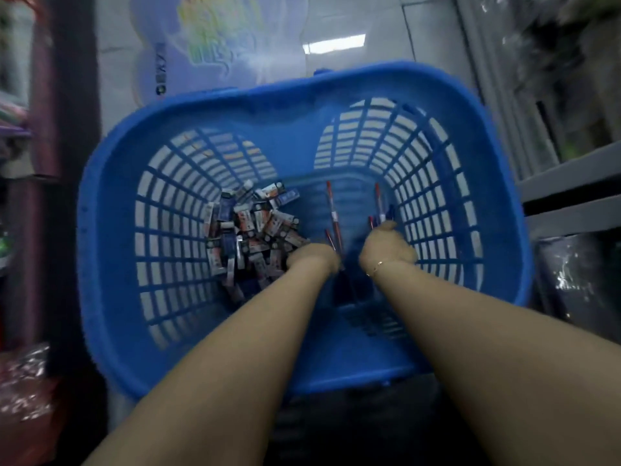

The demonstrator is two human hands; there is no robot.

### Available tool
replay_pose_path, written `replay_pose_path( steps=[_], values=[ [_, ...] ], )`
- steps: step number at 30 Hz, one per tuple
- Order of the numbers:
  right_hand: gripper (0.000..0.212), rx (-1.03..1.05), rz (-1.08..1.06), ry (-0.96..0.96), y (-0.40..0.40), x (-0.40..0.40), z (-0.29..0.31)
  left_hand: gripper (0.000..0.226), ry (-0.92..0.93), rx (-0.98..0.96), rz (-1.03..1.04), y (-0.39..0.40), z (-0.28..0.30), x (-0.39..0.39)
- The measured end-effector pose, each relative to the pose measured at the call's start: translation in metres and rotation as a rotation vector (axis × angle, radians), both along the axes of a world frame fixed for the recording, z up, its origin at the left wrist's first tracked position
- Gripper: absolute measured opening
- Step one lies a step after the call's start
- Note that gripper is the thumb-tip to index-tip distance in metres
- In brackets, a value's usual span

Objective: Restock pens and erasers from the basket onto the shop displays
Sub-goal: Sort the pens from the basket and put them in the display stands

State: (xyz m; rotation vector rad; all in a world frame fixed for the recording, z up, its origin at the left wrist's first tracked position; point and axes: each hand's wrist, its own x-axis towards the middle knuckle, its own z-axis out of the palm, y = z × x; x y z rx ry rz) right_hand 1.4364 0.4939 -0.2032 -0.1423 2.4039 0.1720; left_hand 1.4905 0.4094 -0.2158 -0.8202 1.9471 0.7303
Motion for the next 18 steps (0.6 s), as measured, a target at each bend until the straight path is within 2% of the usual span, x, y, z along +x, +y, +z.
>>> replay_pose_path(
  steps=[4, 6, 8, 11, 15, 18],
  values=[
    [0.057, -0.139, -0.120, 0.019, 0.011, -0.002, -0.014, 0.035, 0.190, -0.099, 0.097, 0.012, -0.006, 0.007],
    [0.052, -0.262, -0.232, -0.005, 0.013, -0.010, -0.015, 0.033, 0.217, -0.103, 0.085, 0.012, -0.005, 0.010],
    [0.038, -0.302, -0.295, -0.003, 0.015, -0.019, -0.016, 0.032, 0.225, -0.117, 0.065, 0.008, -0.004, 0.013],
    [0.009, -0.343, -0.279, 0.033, 0.016, -0.027, -0.020, 0.032, 0.265, -0.165, 0.057, 0.000, -0.005, 0.014],
    [0.020, -0.351, -0.252, 0.043, 0.012, -0.027, -0.027, 0.030, 0.281, -0.144, 0.053, -0.001, -0.006, 0.014],
    [0.007, -0.336, -0.198, 0.016, 0.011, -0.026, -0.022, 0.020, 0.299, -0.103, 0.074, -0.002, -0.008, 0.015]
  ],
)
